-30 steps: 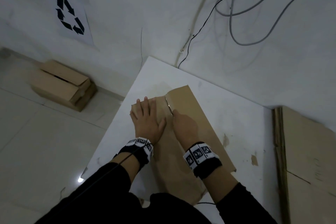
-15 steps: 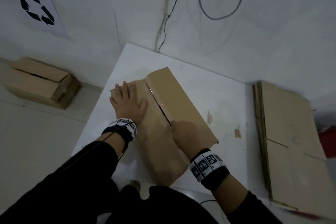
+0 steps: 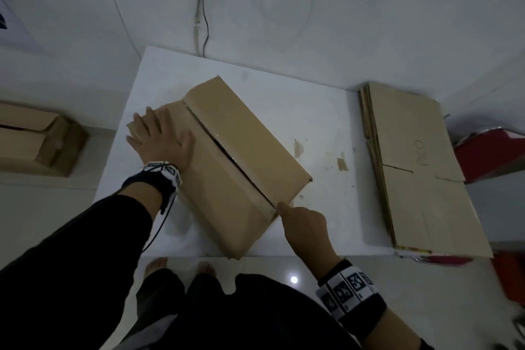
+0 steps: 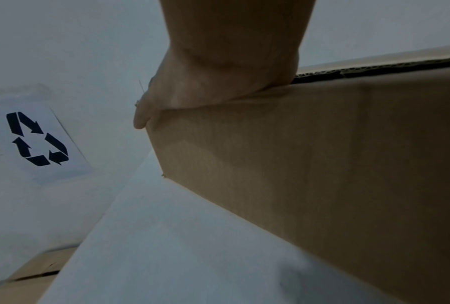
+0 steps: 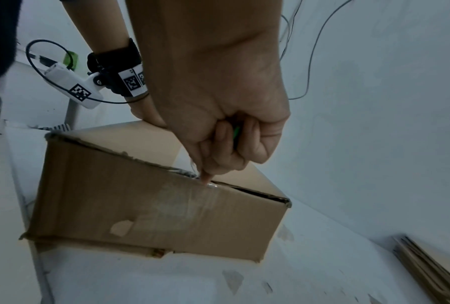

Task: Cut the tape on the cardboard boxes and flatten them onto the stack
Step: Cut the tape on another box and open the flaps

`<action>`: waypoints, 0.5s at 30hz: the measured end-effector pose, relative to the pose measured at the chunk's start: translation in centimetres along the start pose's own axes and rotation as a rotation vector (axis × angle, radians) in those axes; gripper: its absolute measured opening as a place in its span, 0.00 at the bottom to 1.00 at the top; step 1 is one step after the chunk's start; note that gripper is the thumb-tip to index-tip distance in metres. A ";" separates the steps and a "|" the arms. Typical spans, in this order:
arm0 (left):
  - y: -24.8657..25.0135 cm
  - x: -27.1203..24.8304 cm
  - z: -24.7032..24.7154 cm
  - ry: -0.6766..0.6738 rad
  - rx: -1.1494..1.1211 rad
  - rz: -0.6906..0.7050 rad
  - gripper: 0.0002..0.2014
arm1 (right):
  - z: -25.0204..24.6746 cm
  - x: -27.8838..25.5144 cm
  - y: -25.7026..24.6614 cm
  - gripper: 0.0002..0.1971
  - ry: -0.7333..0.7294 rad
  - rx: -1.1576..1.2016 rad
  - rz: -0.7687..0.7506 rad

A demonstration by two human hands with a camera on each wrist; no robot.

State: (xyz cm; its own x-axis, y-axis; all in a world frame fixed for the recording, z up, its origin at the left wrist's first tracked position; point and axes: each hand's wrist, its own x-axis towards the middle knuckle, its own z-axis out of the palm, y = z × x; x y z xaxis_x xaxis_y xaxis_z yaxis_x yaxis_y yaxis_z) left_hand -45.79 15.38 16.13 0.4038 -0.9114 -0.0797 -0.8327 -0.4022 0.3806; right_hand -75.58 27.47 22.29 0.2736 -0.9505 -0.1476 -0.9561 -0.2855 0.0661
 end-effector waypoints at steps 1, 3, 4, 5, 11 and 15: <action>0.0 0.0 0.0 0.001 0.000 0.001 0.38 | 0.0 -0.4 0.2 0.20 0.019 0.011 0.023; 0.0 -0.1 -0.2 -0.006 0.003 0.007 0.38 | 0.1 -1.2 0.9 0.19 0.016 0.011 0.049; 0.0 0.0 -0.2 -0.010 0.008 0.014 0.38 | -0.3 -1.8 1.2 0.16 0.008 -0.012 0.057; 0.0 -0.1 -0.3 -0.014 0.018 0.019 0.38 | -0.5 -2.5 1.6 0.13 -0.030 -0.044 0.058; 1.8 -2.4 -0.6 0.009 0.042 0.383 0.29 | -0.6 -3.5 4.8 0.13 0.082 0.475 0.354; 4.9 -7.6 -0.3 -0.207 -0.028 1.071 0.23 | 0.3 -0.3 2.4 0.12 0.285 0.800 0.319</action>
State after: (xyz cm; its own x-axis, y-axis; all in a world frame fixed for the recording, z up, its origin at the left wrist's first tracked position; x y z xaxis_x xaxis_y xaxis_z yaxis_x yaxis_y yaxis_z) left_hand -52.83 20.35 18.82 -0.5993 -0.7858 0.1525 -0.7046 0.6083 0.3655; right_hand -78.03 27.12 22.24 -0.1029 -0.9945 0.0171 -0.7493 0.0662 -0.6589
